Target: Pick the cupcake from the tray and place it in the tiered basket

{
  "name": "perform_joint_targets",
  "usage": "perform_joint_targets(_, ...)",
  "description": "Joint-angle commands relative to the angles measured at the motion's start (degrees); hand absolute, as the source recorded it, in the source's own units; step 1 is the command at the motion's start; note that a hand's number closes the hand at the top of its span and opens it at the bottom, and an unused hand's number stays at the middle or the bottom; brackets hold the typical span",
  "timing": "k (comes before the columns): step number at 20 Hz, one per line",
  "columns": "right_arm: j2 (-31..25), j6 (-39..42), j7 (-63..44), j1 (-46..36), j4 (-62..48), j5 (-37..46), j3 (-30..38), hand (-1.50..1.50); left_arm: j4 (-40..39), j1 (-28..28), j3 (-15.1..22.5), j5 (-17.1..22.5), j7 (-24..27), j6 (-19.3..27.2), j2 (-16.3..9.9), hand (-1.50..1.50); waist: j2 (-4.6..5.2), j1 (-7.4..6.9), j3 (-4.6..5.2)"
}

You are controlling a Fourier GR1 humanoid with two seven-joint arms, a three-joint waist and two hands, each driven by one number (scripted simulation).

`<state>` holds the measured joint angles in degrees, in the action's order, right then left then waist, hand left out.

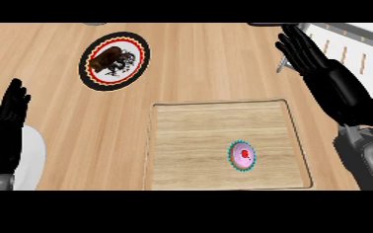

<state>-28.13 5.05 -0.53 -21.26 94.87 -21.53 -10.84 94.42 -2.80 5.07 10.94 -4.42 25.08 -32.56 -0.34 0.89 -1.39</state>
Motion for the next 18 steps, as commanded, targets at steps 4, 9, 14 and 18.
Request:
perform_joint_targets(4, -0.76, -15.47, -1.22, 4.29, 4.69, 8.93, 7.39, 1.5, -1.47, -3.2, 6.71, -1.34, -1.83, 1.0, 6.74, 0.0, -0.05, 1.17, 1.49)
perform_joint_targets(9, 2.01, -34.6, -8.24, 14.11, -2.47, 12.06, 19.84, -1.5, -4.84, -7.2, 7.17, 1.41, -1.56, 0.32, 9.53, 0.0, -0.29, 7.43, 1.52)
perform_joint_targets(14, 12.28, -43.5, -1.92, 27.64, 16.33, 15.72, 16.6, -1.5, -9.04, -6.42, 10.3, 1.12, 2.1, -1.82, 13.49, 0.0, -0.45, 3.83, 1.56)
perform_joint_targets(18, 8.05, -42.36, -12.63, 40.02, 32.14, 22.76, 9.34, -1.5, -13.33, -3.63, 10.6, -0.43, 4.79, -1.94, 15.38, 0.0, -0.12, 2.19, 1.67)
